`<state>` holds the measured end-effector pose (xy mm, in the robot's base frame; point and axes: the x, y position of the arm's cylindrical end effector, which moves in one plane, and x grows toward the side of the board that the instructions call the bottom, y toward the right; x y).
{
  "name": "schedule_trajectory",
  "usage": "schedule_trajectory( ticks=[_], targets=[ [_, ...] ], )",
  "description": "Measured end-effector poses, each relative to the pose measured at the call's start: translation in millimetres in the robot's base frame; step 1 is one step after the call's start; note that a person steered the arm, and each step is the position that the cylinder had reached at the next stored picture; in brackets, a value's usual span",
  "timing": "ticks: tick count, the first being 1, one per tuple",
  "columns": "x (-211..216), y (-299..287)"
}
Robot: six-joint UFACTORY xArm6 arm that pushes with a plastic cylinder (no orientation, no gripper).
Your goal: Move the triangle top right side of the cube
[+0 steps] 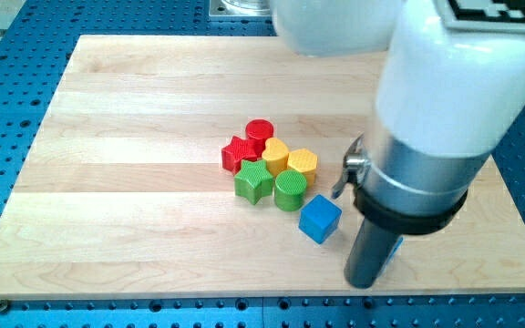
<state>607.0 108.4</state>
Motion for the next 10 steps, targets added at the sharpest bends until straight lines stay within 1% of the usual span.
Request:
schedule_trajectory(
  ticks=[1,2,3,4,5,6,7,9,10],
  targets=[
    [-22,16],
    [-21,24],
    [3,9],
    [3,38],
    [-16,65],
    [-31,71],
    [-29,71],
    [-75,69],
    [-77,67]
  ],
)
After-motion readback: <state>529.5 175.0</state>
